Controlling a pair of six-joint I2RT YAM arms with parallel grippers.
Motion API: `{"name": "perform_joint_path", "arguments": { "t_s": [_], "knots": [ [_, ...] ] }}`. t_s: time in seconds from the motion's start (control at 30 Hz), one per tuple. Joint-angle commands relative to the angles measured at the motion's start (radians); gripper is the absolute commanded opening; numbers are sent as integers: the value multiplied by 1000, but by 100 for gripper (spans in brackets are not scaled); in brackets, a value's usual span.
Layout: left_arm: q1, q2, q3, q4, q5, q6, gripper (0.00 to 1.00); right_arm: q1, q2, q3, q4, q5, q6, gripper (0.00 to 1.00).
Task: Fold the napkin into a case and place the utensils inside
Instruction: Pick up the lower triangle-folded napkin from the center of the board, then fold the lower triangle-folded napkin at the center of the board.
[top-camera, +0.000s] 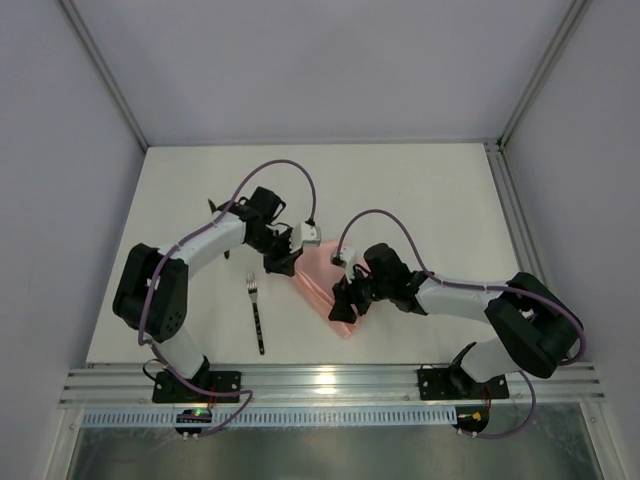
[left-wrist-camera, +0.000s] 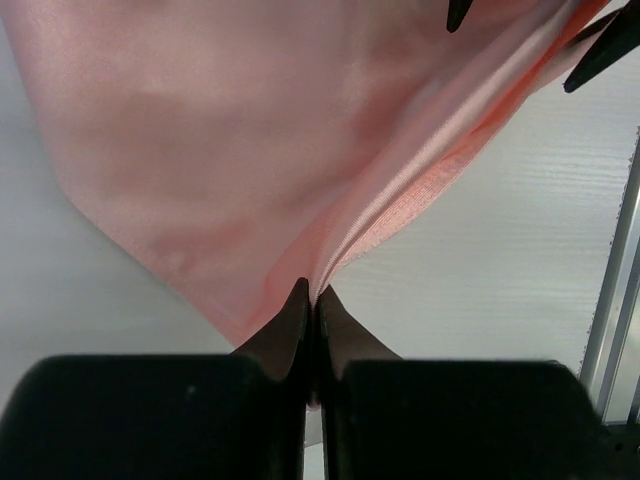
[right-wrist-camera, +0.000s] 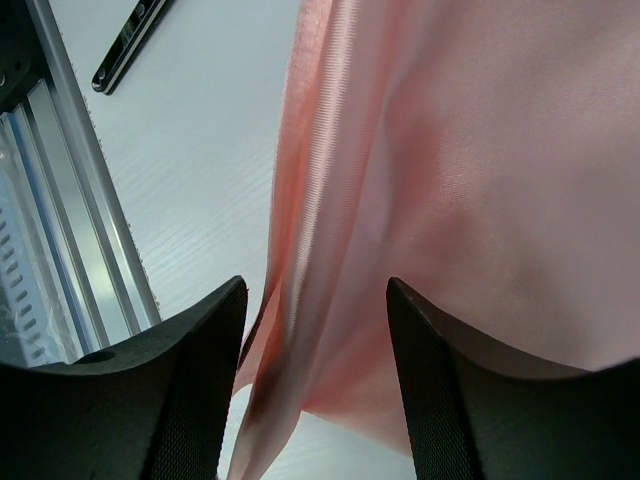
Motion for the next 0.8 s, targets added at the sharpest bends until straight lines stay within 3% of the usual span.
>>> {"name": "perform_joint_path", "arguments": {
  "t_s": [0.0, 0.2, 0.3, 0.33, 0.4, 0.47, 0.77],
  "knots": [
    [0, 10, 39, 6, -8, -82, 0, 38, -39, -5, 33, 79, 33, 62],
    [0, 22, 62, -2, -23, -143, 0, 88, -24, -18, 33, 164, 70, 62],
    [0, 25, 70, -14, -26, -151, 0, 88, -6, -20, 22, 190, 79, 54],
    [0, 25, 72, -19, -25, -151, 0, 88, -1, -17, 19, 196, 84, 38],
    [0, 24, 72, -34, -23, -140, 0, 86, -9, -15, 19, 199, 91, 15],
    [2, 21, 69, -81, -35, -120, 0, 86, -30, -11, 10, 153, 91, 4],
    [15, -10, 42, -370, -45, 55, 0, 83, -82, 46, -98, -213, 131, 4]
  ]
}}
